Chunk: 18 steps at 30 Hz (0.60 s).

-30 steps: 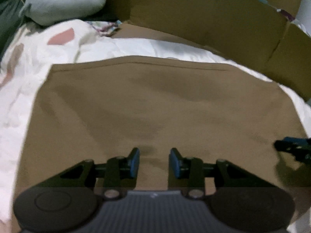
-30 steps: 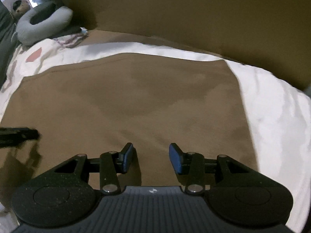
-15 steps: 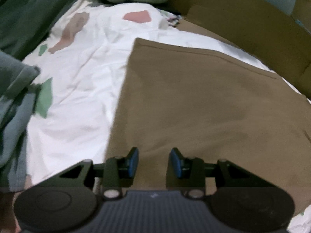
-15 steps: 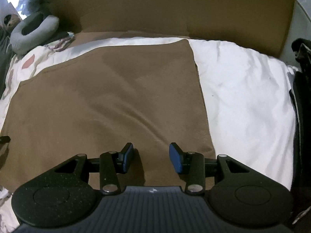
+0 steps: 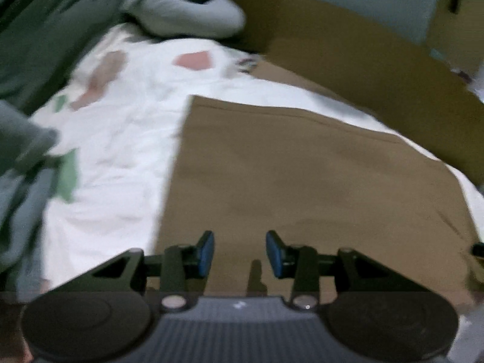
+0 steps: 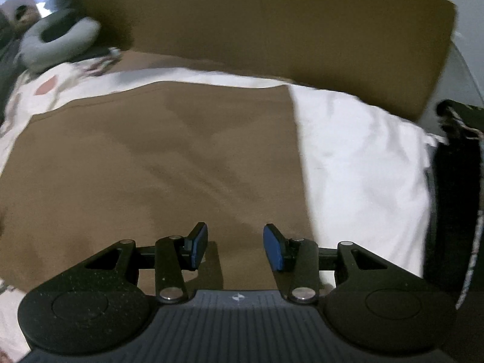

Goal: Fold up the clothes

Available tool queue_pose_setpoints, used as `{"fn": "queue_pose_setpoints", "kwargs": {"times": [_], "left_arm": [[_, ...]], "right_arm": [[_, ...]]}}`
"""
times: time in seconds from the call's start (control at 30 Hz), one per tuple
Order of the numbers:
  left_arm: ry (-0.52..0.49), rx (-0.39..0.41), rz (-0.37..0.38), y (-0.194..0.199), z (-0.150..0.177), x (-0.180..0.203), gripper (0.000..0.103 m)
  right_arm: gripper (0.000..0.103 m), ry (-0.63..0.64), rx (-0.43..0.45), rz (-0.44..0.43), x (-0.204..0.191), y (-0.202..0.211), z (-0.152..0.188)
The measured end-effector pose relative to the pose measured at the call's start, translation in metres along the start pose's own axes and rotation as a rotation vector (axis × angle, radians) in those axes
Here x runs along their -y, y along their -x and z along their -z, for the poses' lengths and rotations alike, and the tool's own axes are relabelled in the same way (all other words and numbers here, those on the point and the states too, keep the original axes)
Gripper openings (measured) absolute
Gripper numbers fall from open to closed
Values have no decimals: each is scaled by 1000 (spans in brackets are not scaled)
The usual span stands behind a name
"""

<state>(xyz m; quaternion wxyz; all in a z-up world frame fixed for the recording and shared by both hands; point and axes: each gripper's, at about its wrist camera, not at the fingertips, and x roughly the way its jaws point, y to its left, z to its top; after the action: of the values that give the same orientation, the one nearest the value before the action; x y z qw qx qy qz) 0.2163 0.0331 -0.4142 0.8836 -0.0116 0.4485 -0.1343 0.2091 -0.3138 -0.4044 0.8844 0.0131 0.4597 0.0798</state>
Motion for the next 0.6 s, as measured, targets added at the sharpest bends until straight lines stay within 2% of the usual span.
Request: {"fn": "queue_pose_setpoints", "kwargs": {"times": [0.37, 0.53, 0.6], "left_arm": [[-136, -48, 191, 8, 27, 93, 40], [-179, -70, 238, 6, 42, 112, 39], [-197, -85, 259, 6, 49, 118, 34]], "right_arm": [[48, 147, -17, -121, -69, 5, 16], [47, 238, -9, -170, -94, 12, 28], [47, 265, -6, -190, -100, 14, 33]]}}
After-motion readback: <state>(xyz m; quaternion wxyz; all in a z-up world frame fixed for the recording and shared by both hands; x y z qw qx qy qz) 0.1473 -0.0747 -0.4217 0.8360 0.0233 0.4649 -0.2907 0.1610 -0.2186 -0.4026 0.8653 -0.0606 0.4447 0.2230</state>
